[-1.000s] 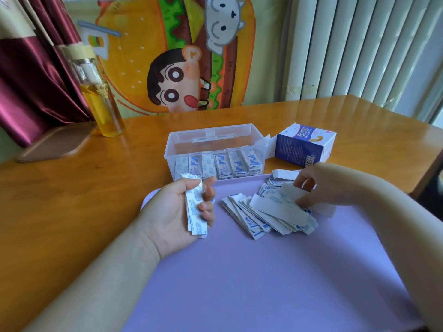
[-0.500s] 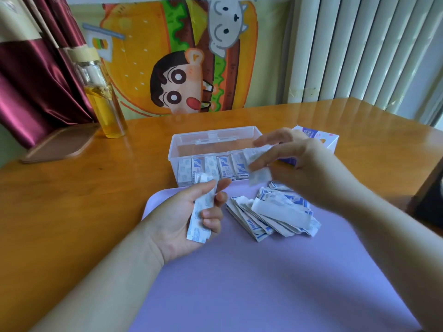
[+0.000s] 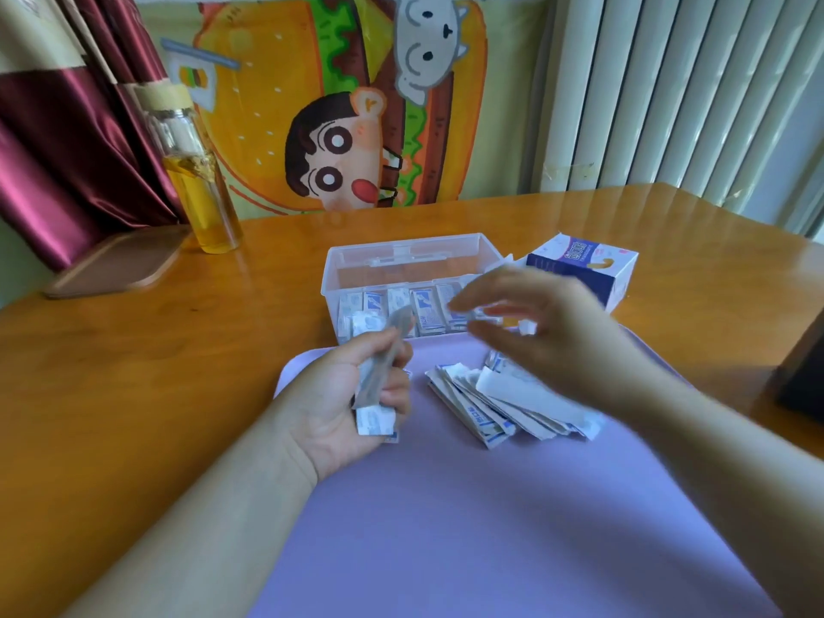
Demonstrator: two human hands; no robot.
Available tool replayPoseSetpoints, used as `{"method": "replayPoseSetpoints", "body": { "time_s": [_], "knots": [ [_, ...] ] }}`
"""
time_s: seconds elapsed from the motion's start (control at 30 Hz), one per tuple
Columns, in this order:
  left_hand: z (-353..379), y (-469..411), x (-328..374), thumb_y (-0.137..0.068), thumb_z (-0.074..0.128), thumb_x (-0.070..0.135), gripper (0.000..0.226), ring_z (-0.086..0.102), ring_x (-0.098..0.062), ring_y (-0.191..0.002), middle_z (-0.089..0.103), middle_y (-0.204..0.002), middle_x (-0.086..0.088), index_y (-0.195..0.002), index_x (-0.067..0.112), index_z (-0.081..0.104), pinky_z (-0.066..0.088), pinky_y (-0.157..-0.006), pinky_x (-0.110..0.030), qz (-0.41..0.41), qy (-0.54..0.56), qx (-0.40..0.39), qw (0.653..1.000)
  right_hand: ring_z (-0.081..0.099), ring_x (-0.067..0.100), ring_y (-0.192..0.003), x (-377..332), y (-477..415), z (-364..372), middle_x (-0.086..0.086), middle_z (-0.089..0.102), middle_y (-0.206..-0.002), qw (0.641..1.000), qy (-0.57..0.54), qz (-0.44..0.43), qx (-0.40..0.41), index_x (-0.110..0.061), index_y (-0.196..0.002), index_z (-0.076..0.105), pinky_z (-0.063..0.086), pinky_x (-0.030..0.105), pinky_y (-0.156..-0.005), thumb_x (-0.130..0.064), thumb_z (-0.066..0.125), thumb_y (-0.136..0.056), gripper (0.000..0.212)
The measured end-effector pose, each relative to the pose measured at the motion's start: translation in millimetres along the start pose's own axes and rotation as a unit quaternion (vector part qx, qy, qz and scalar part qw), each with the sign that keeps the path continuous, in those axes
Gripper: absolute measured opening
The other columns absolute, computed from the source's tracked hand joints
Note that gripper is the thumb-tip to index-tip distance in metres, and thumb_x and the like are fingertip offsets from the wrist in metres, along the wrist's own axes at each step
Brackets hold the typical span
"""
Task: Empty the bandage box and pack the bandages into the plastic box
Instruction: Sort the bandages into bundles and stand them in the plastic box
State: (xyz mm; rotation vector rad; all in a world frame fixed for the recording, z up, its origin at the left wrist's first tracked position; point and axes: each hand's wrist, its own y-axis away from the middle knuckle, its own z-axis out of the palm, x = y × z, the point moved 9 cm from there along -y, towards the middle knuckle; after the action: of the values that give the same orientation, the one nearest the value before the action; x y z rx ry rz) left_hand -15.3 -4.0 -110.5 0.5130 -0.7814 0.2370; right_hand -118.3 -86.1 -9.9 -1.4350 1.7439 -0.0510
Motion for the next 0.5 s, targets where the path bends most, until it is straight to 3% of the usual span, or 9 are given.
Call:
{"method": "replayPoseSetpoints", "body": {
  "time_s": [0.03,0.1,0.17,0.23,0.37,0.5],
  "knots": [
    [-3.4,-1.1,2.6,-0.088,0.053,0.015,0.014,0.039,-0.007,-0.042,0.051,-0.067,0.001,-0.089,0.012,0.067,0.037,-0.04,-0.015,0.003,0.023,0.009,1.0,0.062,-0.002,-0.086,16.0,-1.0,-12.2,-0.017,0.067,-0.091,0.998,0.001,0.069,-0.004,-0.032,-0.091,0.068,0.047,0.009,-0.074,-0.016,0.067,-0.085,0.017],
    [-7.7,-0.2,6.3,-0.093,0.048,0.015,0.02,0.055,-0.011,-0.047,0.061,-0.071,-0.001,-0.091,0.011,0.068,0.051,-0.047,-0.022,0.013,0.071,0.028,0.997,0.063,0.002,-0.074,47.4,5.4,-14.6,-0.013,0.068,-0.083,0.977,0.057,0.181,-0.095,-0.037,-0.085,0.065,0.05,0.017,-0.068,-0.03,0.071,-0.079,0.011],
    [-6.9,1.9,7.8,-0.096,0.045,0.015,0.02,0.068,-0.016,-0.058,0.069,-0.078,-0.006,-0.096,0.01,0.065,0.059,-0.058,-0.035,0.02,0.108,0.034,0.993,0.061,0.001,-0.071,67.8,20.8,-2.2,-0.015,0.065,-0.082,0.939,0.147,0.232,-0.208,-0.038,-0.09,0.064,0.049,0.021,-0.069,-0.047,0.074,-0.071,0.024],
    [-4.8,3.8,8.6,-0.098,0.043,0.015,0.02,0.072,-0.017,-0.067,0.072,-0.083,-0.009,-0.1,0.011,0.062,0.059,-0.061,-0.04,0.025,0.114,0.032,0.993,0.058,0.0,-0.076,78.2,31.5,10.0,-0.017,0.062,-0.087,0.909,0.206,0.248,-0.264,-0.039,-0.097,0.06,0.047,0.02,-0.069,-0.057,0.075,-0.064,0.04],
    [-5.0,5.1,8.8,-0.098,0.044,0.017,0.021,0.072,-0.016,-0.069,0.073,-0.092,-0.012,-0.108,0.01,0.062,0.059,-0.06,-0.041,0.03,0.092,0.031,0.995,0.055,0.001,-0.072,81.4,34.0,13.6,-0.015,0.06,-0.086,0.908,0.209,0.253,-0.262,-0.039,-0.093,0.054,0.04,0.013,-0.058,-0.049,0.078,-0.066,0.037],
    [-6.3,3.8,5.9,-0.096,0.047,0.02,0.023,0.063,-0.013,-0.058,0.072,-0.091,-0.011,-0.109,0.01,0.063,0.059,-0.058,-0.036,0.013,0.076,0.03,0.997,0.054,0.002,-0.064,87.2,33.6,9.1,-0.014,0.064,-0.077,0.923,0.154,0.259,-0.24,-0.034,-0.082,0.061,0.041,0.016,-0.059,-0.042,0.075,-0.073,0.019]
  ]
}}
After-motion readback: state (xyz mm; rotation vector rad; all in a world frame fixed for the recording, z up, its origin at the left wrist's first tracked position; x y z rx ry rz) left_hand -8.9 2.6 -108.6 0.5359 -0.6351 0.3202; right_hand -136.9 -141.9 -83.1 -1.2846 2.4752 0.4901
